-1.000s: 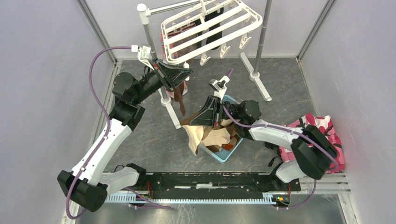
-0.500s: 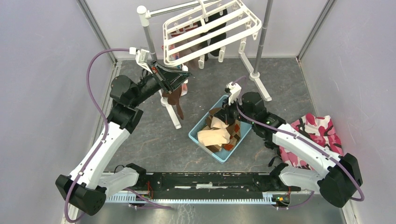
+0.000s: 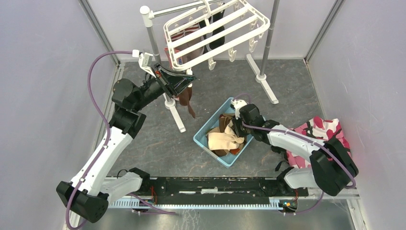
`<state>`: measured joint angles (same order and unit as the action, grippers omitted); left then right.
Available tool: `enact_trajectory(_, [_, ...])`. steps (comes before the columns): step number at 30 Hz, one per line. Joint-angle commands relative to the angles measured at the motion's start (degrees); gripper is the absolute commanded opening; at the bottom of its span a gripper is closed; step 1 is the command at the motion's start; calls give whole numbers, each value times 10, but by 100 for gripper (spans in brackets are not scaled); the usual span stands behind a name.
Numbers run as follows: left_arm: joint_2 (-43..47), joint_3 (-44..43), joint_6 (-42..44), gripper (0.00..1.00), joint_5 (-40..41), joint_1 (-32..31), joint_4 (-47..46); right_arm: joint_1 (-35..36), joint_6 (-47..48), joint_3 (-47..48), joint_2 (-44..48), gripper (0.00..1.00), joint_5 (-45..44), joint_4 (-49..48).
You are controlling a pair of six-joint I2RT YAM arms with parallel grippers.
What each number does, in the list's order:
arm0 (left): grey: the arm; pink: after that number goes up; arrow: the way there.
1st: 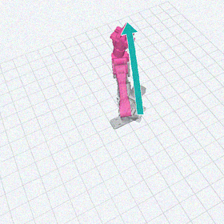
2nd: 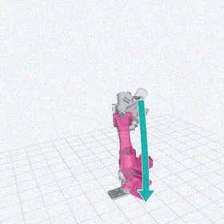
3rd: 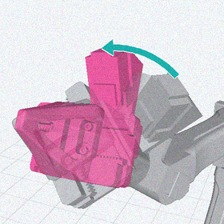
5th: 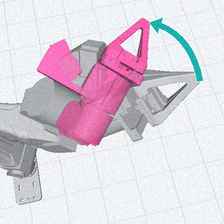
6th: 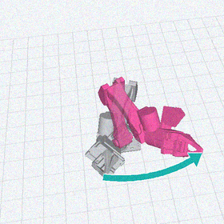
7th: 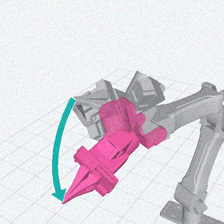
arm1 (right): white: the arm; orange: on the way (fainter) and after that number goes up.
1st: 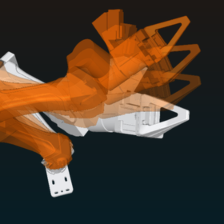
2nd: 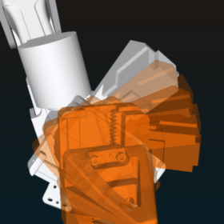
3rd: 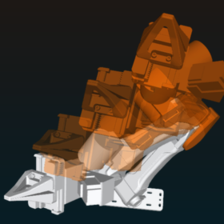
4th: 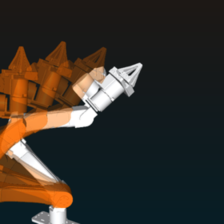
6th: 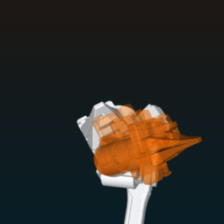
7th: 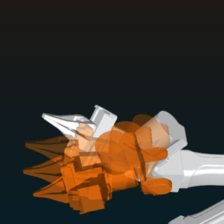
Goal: Remove the socks clipped to the hanger
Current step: Place the sock in the bin.
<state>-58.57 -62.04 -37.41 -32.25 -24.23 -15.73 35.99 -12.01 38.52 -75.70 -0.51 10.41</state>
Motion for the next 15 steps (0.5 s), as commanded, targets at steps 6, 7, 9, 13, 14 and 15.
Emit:
enact_trajectory(6, [11, 1, 24, 3, -21, 1, -2, 12, 45, -12, 82, 47, -87, -53])
enact_trajectory(7, [11, 0, 25, 3, -22, 1, -2, 12, 55, -16, 109, 57, -77, -66])
enact_trajectory(9, [9, -1, 25, 3, -22, 1, -2, 13, 67, -24, 150, 96, -58, -80])
enact_trajectory(13, [8, -5, 25, 3, -24, 1, -3, 12, 80, -20, 198, 98, -42, -65])
enact_trajectory(14, [7, -5, 25, 3, -24, 1, -3, 13, 81, -17, 204, 98, -41, -57])
enact_trajectory(15, [7, -5, 25, 3, -25, 1, -3, 13, 83, -12, 211, 98, -40, -47])
